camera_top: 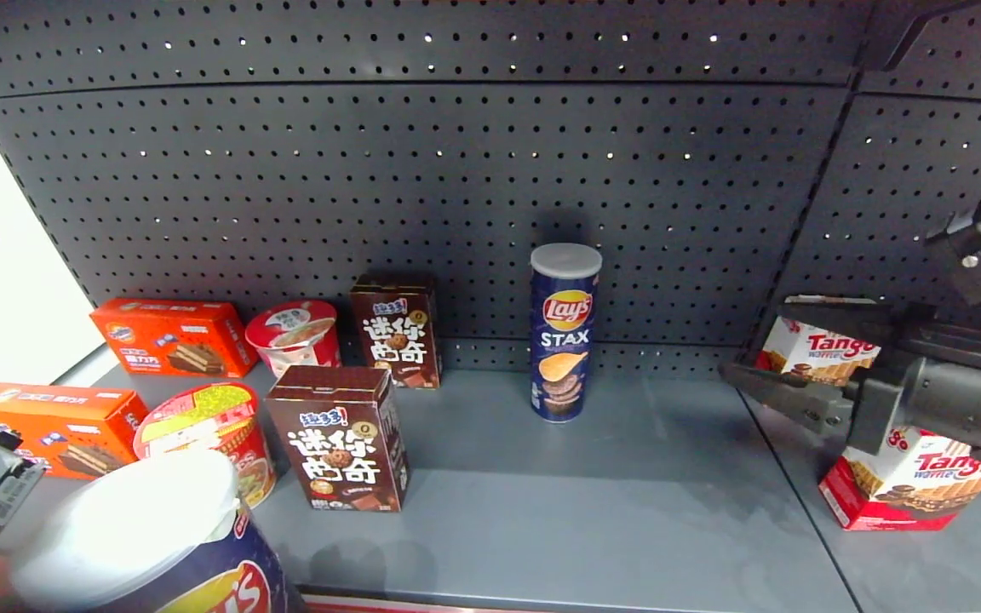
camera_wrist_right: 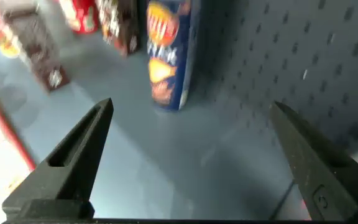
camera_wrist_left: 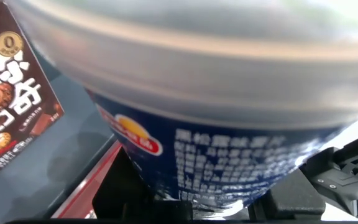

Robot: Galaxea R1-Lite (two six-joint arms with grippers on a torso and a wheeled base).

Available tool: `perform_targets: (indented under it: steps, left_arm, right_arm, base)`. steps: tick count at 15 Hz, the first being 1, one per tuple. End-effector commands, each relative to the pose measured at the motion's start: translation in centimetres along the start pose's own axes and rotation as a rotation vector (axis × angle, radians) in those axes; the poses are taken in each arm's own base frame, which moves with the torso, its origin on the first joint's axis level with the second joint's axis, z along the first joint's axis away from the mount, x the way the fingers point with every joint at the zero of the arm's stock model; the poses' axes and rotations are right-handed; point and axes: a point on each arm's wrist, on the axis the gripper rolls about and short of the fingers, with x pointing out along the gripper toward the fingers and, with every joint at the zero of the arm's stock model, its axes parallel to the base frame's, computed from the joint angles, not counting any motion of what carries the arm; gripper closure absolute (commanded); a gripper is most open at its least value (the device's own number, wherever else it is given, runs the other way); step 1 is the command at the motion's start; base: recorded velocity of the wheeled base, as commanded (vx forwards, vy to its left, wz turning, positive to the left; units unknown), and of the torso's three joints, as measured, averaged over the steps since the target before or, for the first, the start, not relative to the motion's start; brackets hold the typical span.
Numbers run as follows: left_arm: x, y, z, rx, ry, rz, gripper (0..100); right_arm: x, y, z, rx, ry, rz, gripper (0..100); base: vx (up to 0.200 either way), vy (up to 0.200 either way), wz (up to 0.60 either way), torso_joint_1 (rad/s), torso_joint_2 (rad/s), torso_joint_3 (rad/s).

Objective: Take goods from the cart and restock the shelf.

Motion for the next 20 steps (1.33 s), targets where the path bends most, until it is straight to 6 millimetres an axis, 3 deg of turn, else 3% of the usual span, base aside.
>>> perform_targets:
  steps: [1,8,10,12,16,20]
  left_arm:
    - [0.0,0.0,-0.3,-0.009,0.008,-0.001,100]
    - [0.0,-0.1,-0.5,-0.013,0.012,-0.008,100]
    - [0.1,-0.1,-0.4,-0.041,0.009,-0.014,100]
    - [0.2,-0.1,0.1,-0.029,-0.001,-0.017,100]
    - [0.4,0.1,0.0,-0.024,-0.006,-0.021,100]
    - [0.4,0.1,-0.2,-0.028,-0.003,-0.018,100]
  right_arm:
    - [3.4,-1.0,0.0,0.004,0.009,0.007,0]
    - [8.9,-0.9,1.2,0.002,0.067,0.104,0]
    - [10.3,-1.7,1.9,-0.019,0.166,-0.048,0]
    - [12.1,-2.4,1.6,-0.021,0.155,-0.056,0]
    - [13.4,-2.1,0.5,-0.030,0.051,0.091,0]
    - [12.7,-3.2,-1.7,-0.030,-0.011,0.217,0]
  base:
    - [0.000,0.000,0.00,0.000,0.00,0.000]
    - [0.000,0.000,0.00,0.000,0.00,0.000]
    - [0.000,0.000,0.00,0.000,0.00,0.000]
    - [0.000,0.000,0.00,0.000,0.00,0.000]
    - [0.000,0.000,0.00,0.000,0.00,0.000]
    - [0.000,0.000,0.00,0.000,0.00,0.000]
